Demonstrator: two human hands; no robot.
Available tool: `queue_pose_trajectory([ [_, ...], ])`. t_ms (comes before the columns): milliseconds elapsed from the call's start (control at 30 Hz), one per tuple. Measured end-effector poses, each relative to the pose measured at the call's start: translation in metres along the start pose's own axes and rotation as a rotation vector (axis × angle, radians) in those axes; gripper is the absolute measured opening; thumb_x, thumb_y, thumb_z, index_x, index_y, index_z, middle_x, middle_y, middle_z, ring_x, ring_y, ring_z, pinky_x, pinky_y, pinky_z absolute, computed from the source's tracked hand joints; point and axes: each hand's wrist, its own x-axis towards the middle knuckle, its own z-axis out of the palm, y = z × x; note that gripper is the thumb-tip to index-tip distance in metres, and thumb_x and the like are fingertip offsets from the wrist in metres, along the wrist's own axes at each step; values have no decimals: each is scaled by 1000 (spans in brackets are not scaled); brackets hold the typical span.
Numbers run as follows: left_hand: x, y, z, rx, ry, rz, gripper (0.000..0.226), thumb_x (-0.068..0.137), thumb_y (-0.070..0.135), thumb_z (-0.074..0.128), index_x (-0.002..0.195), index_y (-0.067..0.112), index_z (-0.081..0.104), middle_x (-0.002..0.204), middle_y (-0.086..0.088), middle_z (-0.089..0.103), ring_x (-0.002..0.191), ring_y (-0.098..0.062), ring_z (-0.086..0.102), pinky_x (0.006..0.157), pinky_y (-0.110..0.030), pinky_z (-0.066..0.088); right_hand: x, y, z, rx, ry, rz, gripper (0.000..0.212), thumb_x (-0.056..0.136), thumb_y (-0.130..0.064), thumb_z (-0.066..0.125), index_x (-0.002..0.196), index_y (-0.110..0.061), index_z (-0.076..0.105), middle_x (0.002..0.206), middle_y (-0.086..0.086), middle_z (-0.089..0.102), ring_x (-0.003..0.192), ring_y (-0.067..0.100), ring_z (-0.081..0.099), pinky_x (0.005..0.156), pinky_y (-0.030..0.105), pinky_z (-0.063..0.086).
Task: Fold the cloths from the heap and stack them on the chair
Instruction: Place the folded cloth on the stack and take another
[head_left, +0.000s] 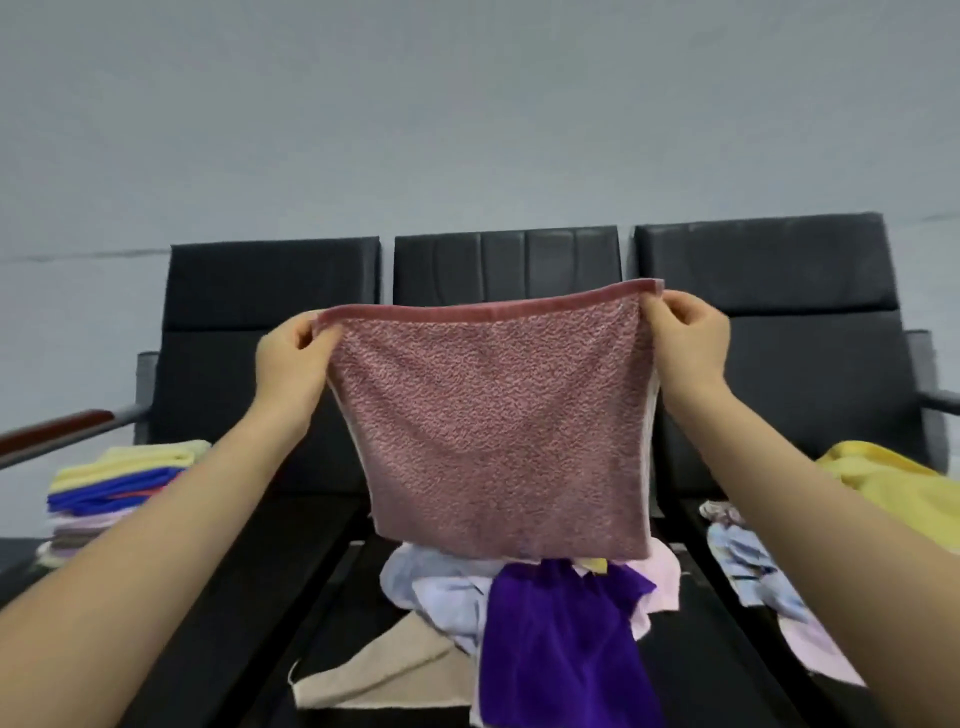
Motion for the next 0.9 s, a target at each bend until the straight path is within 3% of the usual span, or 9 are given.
queue_pose_trajectory([
  [167, 8, 23, -10, -140, 61, 54, 20, 96, 22, 56, 85, 34, 67, 83, 14, 65, 75, 3, 58, 60, -9, 45, 3, -20, -5, -63, -82, 1, 42, 92, -31, 59, 87, 11, 63, 70, 14, 53, 67, 14, 44, 63, 30, 34],
  [233, 12, 29, -12, -242, 91, 30, 21, 96, 21, 56, 83, 32, 69, 80, 13, 64, 72, 3, 57, 60, -10, 46, 6, -28, -3, -14, -102, 77, 34, 92, -23, 60, 94, 11, 65, 75, 21, 57, 72, 17, 49, 68, 31, 39],
  [367, 20, 25, -9, -447, 79, -161, 20, 95, 15, 59, 81, 24, 69, 78, 6, 66, 69, -3, 61, 60, -17, 50, 18, -30, 2, 140, -118, 391, 9, 88, -8, 64, 82, -1, 65, 77, 10, 66, 69, 20, 60, 62, 27, 49],
  [467, 25, -8, 0, -284, -55, -357, 17, 91, 6, 61, 78, 16, 68, 71, 1, 68, 67, -11, 60, 54, -19, 50, 22, 0, 4, 80, -133, 512, 4, 87, -5, 65, 85, -1, 64, 75, 10, 62, 63, 20, 59, 52, 21, 50],
  [533, 19, -39, 7, -115, -182, -456, 13, 90, 3, 61, 96, 11, 70, 80, -5, 70, 74, -16, 62, 59, -23, 51, 22, 39, 0, -71, -153, 559, 9, 85, -6, 68, 90, 1, 66, 75, 11, 62, 66, 23, 59, 63, 28, 51],
  [600, 8, -74, 14, 111, -314, -486, 19, 90, 3, 62, 106, 12, 68, 87, -6, 68, 76, -17, 63, 61, -25, 49, 16, 81, -6, -279, -192, 591, 11, 82, -7, 72, 86, 1, 67, 70, 10, 59, 62, 23, 55, 58, 30, 47],
  [767, -10, -147, 37, 346, -457, -512, 13, 85, -1, 63, 84, 8, 72, 83, -9, 67, 70, -15, 61, 56, -20, 49, -6, 165, -16, -528, -329, 709, 19, 83, -2, 71, 66, -2, 61, 33, 0, 44, 30, 11, 42, 33, 15, 27],
  [833, -7, -175, 49, 437, -455, -483, 11, 82, 2, 64, 79, 8, 72, 81, -8, 68, 70, -16, 60, 61, -23, 45, -11, 194, -9, -544, -326, 701, 24, 86, -1, 66, 63, -2, 61, 34, 1, 47, 28, 11, 46, 34, 16, 37],
  [900, -5, -199, 57, 515, -409, -446, 9, 81, 7, 65, 81, 10, 73, 86, -9, 71, 77, -19, 63, 67, -27, 46, -15, 217, -1, -497, -277, 689, 21, 85, 3, 62, 65, -2, 66, 48, 6, 59, 51, 24, 64, 60, 34, 60],
])
